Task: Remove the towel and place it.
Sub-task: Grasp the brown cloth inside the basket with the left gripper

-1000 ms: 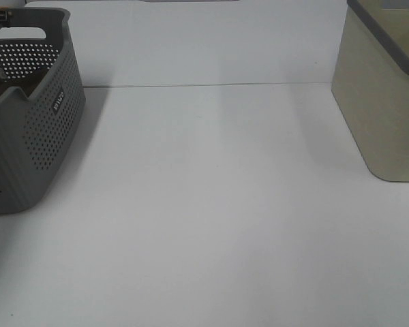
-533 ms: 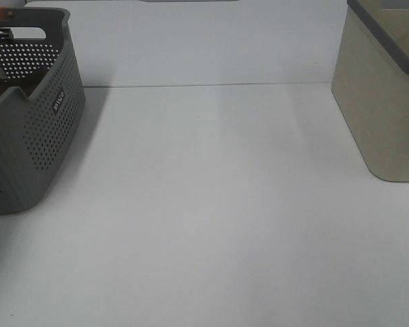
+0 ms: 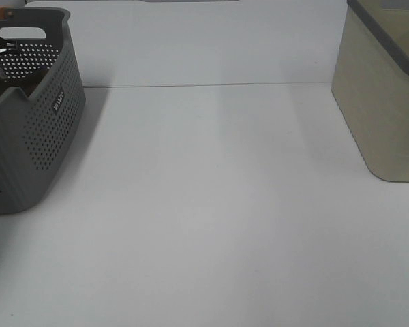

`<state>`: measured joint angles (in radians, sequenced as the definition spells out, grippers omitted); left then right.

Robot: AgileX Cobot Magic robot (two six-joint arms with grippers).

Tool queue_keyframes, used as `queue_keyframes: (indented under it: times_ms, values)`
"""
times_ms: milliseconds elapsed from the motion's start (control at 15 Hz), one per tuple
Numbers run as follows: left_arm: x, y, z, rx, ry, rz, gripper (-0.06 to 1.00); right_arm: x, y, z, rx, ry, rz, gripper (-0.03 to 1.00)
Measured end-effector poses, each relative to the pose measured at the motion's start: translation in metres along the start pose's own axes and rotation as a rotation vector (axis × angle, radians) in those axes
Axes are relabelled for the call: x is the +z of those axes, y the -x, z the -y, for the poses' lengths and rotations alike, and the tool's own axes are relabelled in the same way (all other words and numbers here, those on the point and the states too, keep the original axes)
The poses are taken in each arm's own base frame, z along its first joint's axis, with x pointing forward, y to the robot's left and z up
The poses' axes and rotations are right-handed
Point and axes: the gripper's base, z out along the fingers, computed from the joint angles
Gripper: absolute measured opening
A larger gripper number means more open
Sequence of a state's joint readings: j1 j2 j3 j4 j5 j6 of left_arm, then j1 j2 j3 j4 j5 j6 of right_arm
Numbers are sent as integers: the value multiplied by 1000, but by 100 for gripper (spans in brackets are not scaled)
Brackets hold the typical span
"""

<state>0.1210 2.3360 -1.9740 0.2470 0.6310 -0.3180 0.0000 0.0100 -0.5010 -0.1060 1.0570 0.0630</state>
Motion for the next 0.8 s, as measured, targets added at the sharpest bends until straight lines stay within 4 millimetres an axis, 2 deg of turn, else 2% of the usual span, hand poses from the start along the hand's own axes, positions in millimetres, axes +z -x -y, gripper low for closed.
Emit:
queue_keyframes:
  times_ms: [200,267,333,667,800]
  values:
    - [0,2,1,1,-10,28,16,0,0,0,0,0,0,59]
    - [0,3,1,1,-11,31,13,0,0,0,0,0,0,59]
    - [2,3,1,2,-14,39,1,0,0,0,0,0,0,59]
    - [5,1,2,4,-14,33,0,0,0,0,0,0,0,59]
    - [-2,5,2,-7,-21,47,0,0,0,0,0,0,0,59]
